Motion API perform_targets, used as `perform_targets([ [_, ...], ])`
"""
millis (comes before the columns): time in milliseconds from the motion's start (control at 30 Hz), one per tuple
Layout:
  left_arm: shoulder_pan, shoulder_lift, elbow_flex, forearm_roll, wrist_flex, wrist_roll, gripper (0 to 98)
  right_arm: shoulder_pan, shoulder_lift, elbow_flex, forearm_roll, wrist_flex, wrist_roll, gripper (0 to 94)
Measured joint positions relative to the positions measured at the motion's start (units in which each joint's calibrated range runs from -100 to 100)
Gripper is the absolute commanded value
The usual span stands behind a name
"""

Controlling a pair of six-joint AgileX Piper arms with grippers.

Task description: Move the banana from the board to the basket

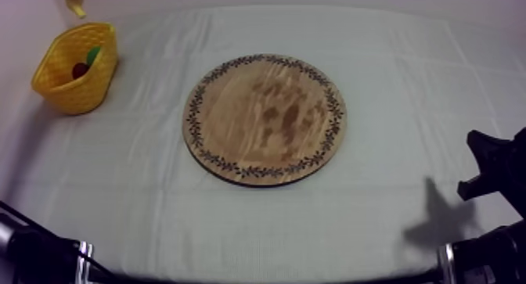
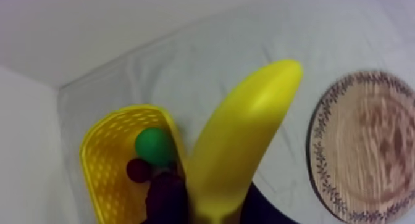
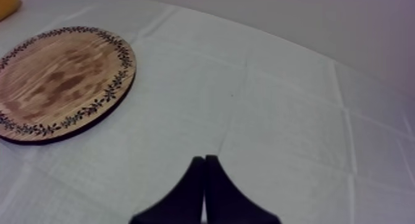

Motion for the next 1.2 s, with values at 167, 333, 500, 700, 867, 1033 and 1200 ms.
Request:
perform_targets([
  [167, -3.5, 1.1, -0.8, 1.15, 0.0, 2.1, 11.0, 0.0, 0.0, 0.0, 0.0, 0.0, 0.0, 0.2],
  [333, -7.3, 3.2, 0.9, 3.35, -0.1, 3.3, 11.1, 0.0, 0.0, 0.0, 0.0, 0.0, 0.0, 0.2],
  [500, -10.2, 5.4, 3.9, 4.01, -2.7, 3.8, 11.2, 0.0, 0.0, 0.0, 0.0, -0.1, 0.0, 0.2],
  [700, -12.2, 8.3, 7.5, 4.09, -6.4, 3.6, 15.4, 0.0, 0.0, 0.0, 0.0, 0.0, 0.0, 0.2],
  [867, -13.1, 11.1, 10.9, 4.13, -8.3, 2.8, 24.9, 0.0, 0.0, 0.0, 0.0, 0.0, 0.0, 0.2],
  [1033, -13.9, 12.5, 13.7, 4.18, -10.8, 2.2, 38.1, 0.0, 0.0, 0.0, 0.0, 0.0, 0.0, 0.2],
  [1200, -14.5, 12.7, 14.1, 4.51, -11.5, 1.5, 61.6, 0.0, 0.0, 0.0, 0.0, 0.0, 0.0, 0.2],
])
